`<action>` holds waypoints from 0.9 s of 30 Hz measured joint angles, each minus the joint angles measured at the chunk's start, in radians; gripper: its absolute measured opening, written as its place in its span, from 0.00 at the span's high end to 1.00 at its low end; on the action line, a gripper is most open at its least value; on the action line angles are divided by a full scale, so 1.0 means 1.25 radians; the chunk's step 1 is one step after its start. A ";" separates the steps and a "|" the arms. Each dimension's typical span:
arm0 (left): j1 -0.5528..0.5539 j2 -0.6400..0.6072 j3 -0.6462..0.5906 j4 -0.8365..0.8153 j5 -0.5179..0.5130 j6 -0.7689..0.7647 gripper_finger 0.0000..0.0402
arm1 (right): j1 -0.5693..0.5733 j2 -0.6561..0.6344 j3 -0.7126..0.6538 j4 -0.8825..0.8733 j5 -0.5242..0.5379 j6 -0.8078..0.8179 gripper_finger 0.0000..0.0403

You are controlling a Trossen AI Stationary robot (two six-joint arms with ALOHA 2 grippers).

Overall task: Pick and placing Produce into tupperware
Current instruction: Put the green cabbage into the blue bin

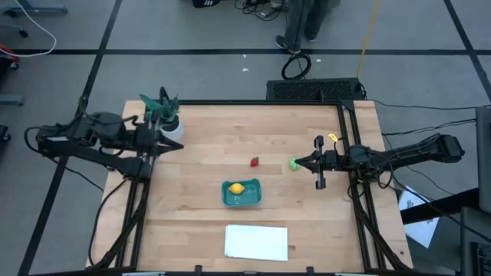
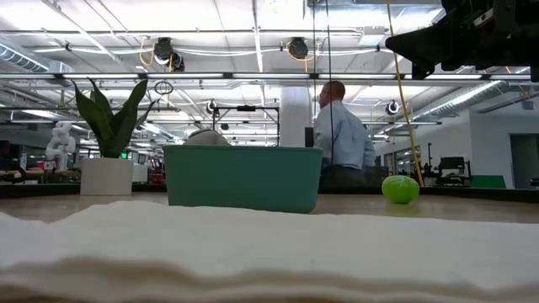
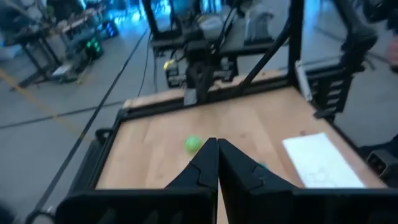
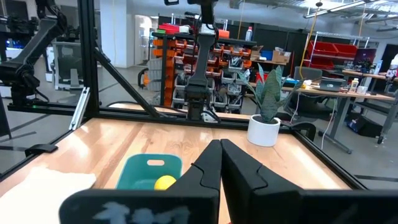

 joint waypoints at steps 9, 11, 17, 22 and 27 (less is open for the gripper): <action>0.000 -0.082 -0.141 0.106 0.005 -0.020 0.99 | 0.000 0.000 0.000 0.000 0.000 0.000 1.00; 0.000 -0.094 -0.174 0.142 0.005 -0.039 0.99 | 0.000 0.000 0.000 0.000 0.000 0.000 1.00; 0.000 -0.109 -0.267 0.216 0.005 -0.064 0.99 | 0.000 0.000 0.000 0.000 0.000 0.000 1.00; 0.000 -0.134 -0.335 0.246 -0.012 -0.061 0.99 | 0.000 0.000 0.000 0.000 0.000 0.000 1.00; 0.000 -0.191 -0.388 0.277 -0.013 -0.064 0.99 | 0.000 0.000 0.000 0.000 0.000 0.002 1.00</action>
